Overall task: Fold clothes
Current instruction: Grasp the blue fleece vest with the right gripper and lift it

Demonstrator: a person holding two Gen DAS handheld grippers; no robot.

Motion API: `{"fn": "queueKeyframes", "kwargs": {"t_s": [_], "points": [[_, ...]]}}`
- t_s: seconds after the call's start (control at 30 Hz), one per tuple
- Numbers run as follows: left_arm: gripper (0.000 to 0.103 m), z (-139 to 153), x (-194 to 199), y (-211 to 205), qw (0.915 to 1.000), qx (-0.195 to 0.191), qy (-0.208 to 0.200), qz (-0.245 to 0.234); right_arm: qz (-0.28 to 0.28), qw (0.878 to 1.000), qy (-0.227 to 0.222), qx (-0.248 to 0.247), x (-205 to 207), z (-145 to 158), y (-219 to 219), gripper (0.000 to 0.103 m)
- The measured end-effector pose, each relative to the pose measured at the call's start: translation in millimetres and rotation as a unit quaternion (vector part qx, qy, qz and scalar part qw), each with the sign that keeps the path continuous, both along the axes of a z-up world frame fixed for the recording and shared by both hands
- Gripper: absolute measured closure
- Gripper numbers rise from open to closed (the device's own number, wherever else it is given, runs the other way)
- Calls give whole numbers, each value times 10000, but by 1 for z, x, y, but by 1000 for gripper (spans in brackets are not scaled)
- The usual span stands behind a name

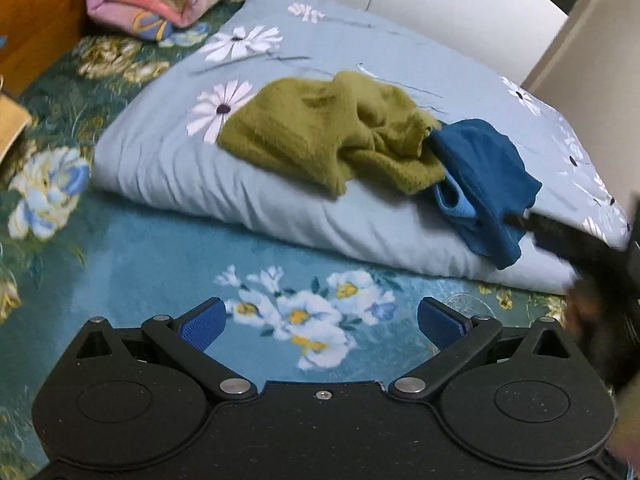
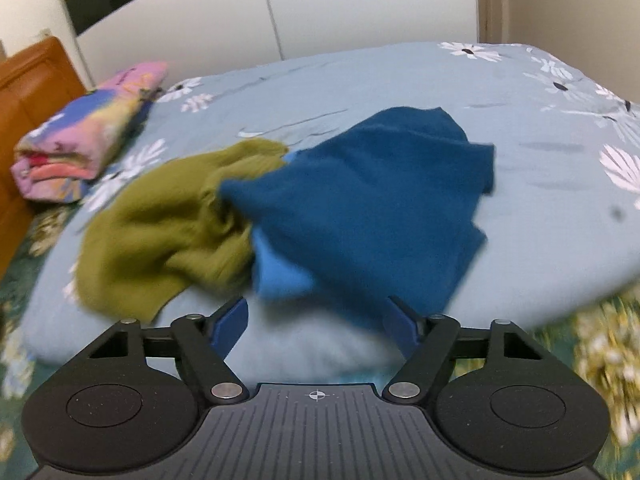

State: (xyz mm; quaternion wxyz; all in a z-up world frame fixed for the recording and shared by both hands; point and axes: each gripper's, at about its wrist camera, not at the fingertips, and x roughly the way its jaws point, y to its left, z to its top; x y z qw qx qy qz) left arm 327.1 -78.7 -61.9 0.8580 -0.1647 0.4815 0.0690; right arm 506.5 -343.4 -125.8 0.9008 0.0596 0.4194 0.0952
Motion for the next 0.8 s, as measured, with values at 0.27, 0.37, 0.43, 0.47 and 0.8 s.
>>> {"fn": "queueKeyframes", "kwargs": {"t_s": [0.27,0.37,0.43,0.47,0.8], "points": [[2,-18,-20,15,9972,63,595,452,667,9962,-2,-565,84,-38,53,31],[2,-20,-27,22,9955,111,739,580,687,9941,-55,-837,101,-48,65,31],[2,-20,-32,26,9947,124,790,646,597,9934,-138,-970,110,-47,68,46],[2,-18,-34,27,9947,115,781,665,557,9938,-136,-953,114,-45,68,59],[2,-2,-52,40,9948,-11,641,795,-859,9897,-550,1002,97,16,-20,90]]}}
